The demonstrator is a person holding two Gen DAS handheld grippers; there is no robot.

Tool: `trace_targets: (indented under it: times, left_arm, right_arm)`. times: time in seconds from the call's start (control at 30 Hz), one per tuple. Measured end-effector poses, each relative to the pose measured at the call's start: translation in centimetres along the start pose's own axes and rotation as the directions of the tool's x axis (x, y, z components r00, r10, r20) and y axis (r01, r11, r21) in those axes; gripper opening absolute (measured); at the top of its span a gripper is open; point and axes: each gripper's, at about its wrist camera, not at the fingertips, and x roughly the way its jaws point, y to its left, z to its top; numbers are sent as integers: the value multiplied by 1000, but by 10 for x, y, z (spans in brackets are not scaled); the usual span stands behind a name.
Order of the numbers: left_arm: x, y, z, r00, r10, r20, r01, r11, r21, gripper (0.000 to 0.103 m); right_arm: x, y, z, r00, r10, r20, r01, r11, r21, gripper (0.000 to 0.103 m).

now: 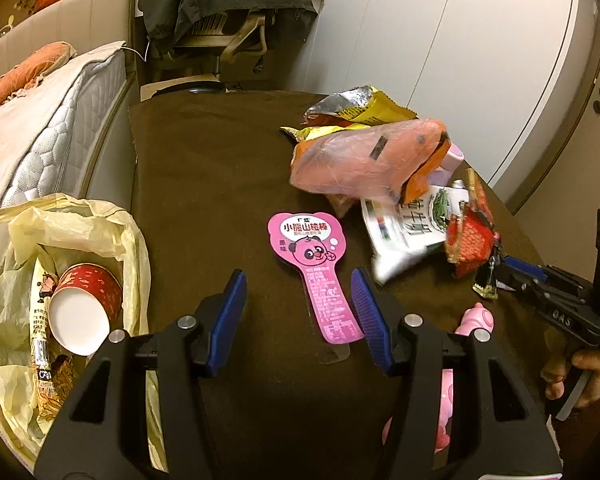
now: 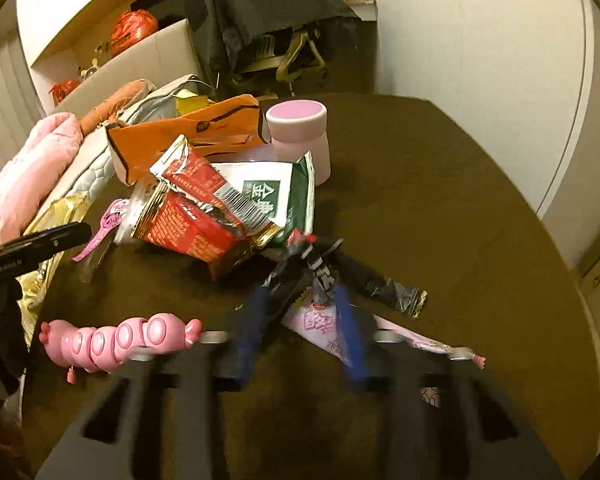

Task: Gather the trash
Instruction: 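Grasp the pink lollipop card with the left tool while the right tool grasps a black wrapper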

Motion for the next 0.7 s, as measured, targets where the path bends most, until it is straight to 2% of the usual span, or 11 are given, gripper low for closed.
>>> trace_targets:
  times: [0.03,0.13,0.37,0.57,0.6,0.67,0.7]
  left_arm:
    - [0,0,1,1000,-3,-1,3,1000,0,52]
    - [1,3,4,1000,-27,2,27,1000,-11,52]
    - [14,12,14,999,-44,-24,43,998,-45,52]
    - [35,-6,23,998,-3,-70,4,1000,19,52]
    - [37,-8,24,997,2,-74,0,1000,26,50]
    - [38,-12,24,997,2,-78,1,999,45,25]
    - [37,-13,24,997,3,-73,1,999,47,23]
  right_arm:
    - [-1,0,1,1000,0,3,0,1000,0,11]
    - [-11,0,3,1000,-7,25,8,1000,-18,6]
    - [-34,1,5,997,-15,73,17,999,-36,5]
    - [-43,2,3,996,-14,90,17,999,-33,4]
    - [-44,2,3,996,-13,90,16,999,-35,5]
    - [-45,3,2,996,-18,90,22,999,-46,4]
    - [-45,3,2,995,-31,95,36,998,-50,5]
